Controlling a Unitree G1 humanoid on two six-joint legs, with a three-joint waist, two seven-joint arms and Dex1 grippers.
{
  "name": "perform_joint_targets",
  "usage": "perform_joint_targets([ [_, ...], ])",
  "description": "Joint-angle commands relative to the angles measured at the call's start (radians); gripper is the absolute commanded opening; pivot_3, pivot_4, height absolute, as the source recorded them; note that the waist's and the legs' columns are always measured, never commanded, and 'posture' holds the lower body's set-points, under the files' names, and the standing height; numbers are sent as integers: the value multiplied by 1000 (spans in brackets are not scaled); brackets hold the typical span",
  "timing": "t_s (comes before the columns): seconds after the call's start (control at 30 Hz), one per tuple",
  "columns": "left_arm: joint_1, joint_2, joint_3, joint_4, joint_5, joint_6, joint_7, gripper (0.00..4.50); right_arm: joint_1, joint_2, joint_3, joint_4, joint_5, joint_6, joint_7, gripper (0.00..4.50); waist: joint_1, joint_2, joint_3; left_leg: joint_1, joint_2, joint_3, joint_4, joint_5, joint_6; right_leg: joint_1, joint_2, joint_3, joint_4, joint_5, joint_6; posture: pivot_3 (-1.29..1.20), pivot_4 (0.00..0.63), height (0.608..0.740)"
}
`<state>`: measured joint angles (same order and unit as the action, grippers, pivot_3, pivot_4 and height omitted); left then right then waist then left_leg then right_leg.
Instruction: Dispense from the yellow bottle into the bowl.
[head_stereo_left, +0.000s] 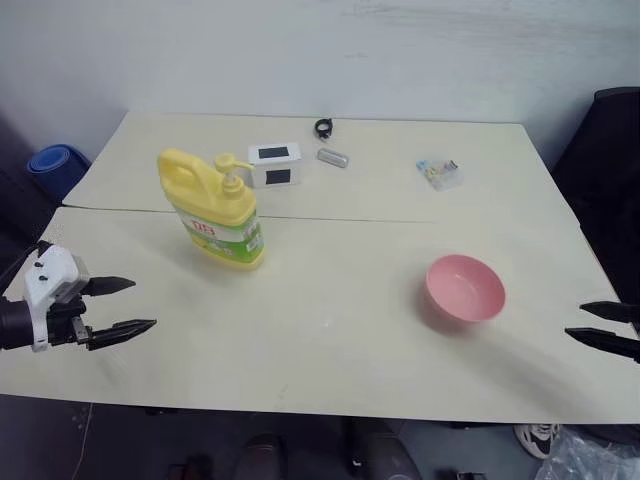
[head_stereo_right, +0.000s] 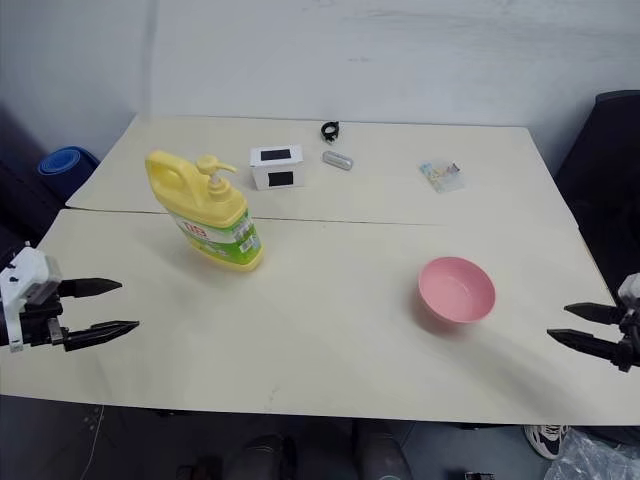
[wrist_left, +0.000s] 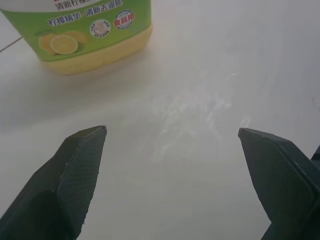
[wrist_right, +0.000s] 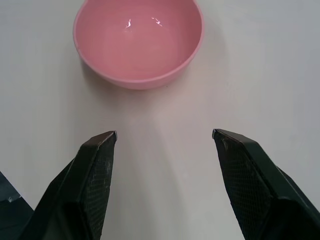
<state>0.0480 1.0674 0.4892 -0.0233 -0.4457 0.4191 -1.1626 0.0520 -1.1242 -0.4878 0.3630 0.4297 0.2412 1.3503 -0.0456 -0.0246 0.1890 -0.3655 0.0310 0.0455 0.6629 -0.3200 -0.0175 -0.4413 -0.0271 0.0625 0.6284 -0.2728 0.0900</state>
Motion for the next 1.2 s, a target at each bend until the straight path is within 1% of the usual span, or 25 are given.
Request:
perform_joint_targets([
  [0.03, -3, -2, 11, 3, -7, -5, -7, 4500, -8, 5, -41, -10, 10, -17, -14, 3186, -3, 0, 0, 0, 0, 0, 0, 0, 0, 0, 0, 0, 0, 0, 0, 0, 150, 740],
  [0.17, -12, -19, 10, 0, -2, -1, 23, 4500, -26, 10, -26, -21, -3, -23, -50, 3186, -8, 0, 0, 0, 0, 0, 0, 0, 0, 0, 0, 0, 1, 0, 0, 0, 150, 740],
  [0.3, -25, -17, 13, -34, -37, 44, 14, 4500, -32, 8, -21, -87, 21, 36, -59, 3186, -9, 0, 0, 0, 0, 0, 0, 0, 0, 0, 0, 0, 1, 0, 0, 0, 150, 740],
  [0.37, -60, -8, 12, -60, -97, 118, -2, 4500, -43, 11, -25, -103, 44, 93, -65, 3561, -8, 0, 0, 0, 0, 0, 0, 0, 0, 0, 0, 0, 1, 0, 0, 0, 150, 740],
  [0.43, -117, 3, -3, -89, -153, 184, -11, 4500, -55, 17, -16, -141, 56, 127, -75, 4091, -8, 0, 0, 0, 0, -1, 1, 0, 0, 0, 0, 0, 2, 1, 1, 0, 150, 740],
  [0.47, -154, 9, -17, -112, -179, 215, -14, 4500, -54, 18, -10, -168, 55, 136, -80, 4428, -6, 0, 0, 0, 0, -1, 1, 0, 0, 0, 0, 0, 2, 1, 1, 0, 150, 740],
  [0.5, -191, 15, -31, -136, -211, 253, -15, 4500, -51, 23, -4, -189, 50, 133, -85, 4471, -4, 0, 0, -1, 0, -1, 2, 0, 0, 0, 0, 0, 2, 1, 2, 0, 150, 740],
  [0.57, -245, 23, -56, -179, -269, 318, -21, 4500, -38, 33, 2, -229, 57, 154, -87, 4471, -3, 0, 0, -2, -1, -2, 2, 0, 0, 0, 0, 0, 1, 1, 2, 0, 150, 740],
  [0.67, -267, 48, -68, -261, -371, 407, -71, 4500, -13, 60, -4, -310, 72, 175, -100, 4471, -1, 0, 0, -2, -1, -2, 2, 0, 0, 0, 0, 0, 1, 1, 2, 0, 150, 740],
  [0.73, -299, 42, -100, -328, -410, 423, -68, 4500, 6, 90, 11, -400, 63, 217, -170, 4471, -4, 0, 0, -2, 0, -2, 2, 0, 0, 0, 0, 0, 1, 1, 2, 0, 150, 740],
  [0.83, -362, 29, -174, -380, -419, 427, -48, 4500, 46, 122, 52, -554, 49, 283, -255, 4471, -5, 0, 0, -2, -1, -2, 3, 0, -1, 0, 1, 1, 3, 1, 2, 0, 150, 740],
  [0.9, -411, 25, -258, -411, -403, 404, -76, 4500, 63, 161, 121, -665, 24, 322, -337, 4471, -5, -1, 0, -1, -2, -3, 3, 1, -1, 0, 1, 2, 5, 1, 2, 0, 150, 740],
  [0.97, -453, 14, -325, -412, -371, 377, -87, 4500, 66, 188, 181, -727, -3, 335, -388, 4471, -5, -1, 0, -1, -4, -3, 4, 1, -1, 0, 3, 2, 5, 1, 2, 0, 150, 740],
  [1.07, -517, -14, -411, -393, -330, 347, -100, 4500, 43, 222, 263, -769, -25, 360, -442, 4471, -5, -1, 0, -2, -5, -3, 4, 1, -1, 0, 4, 3, 5, 1, 2, 0, 150, 740],
  [1.2, -592, -57, -494, -355, -279, 308, -116, 4500, -43, 269, 360, -735, -99, 344, -528, 4471, -6, -2, -1, -2, -6, -3, 5, 1, -1, -1, 4, 3, 5, 1, 2, 0, 150, 740],
])
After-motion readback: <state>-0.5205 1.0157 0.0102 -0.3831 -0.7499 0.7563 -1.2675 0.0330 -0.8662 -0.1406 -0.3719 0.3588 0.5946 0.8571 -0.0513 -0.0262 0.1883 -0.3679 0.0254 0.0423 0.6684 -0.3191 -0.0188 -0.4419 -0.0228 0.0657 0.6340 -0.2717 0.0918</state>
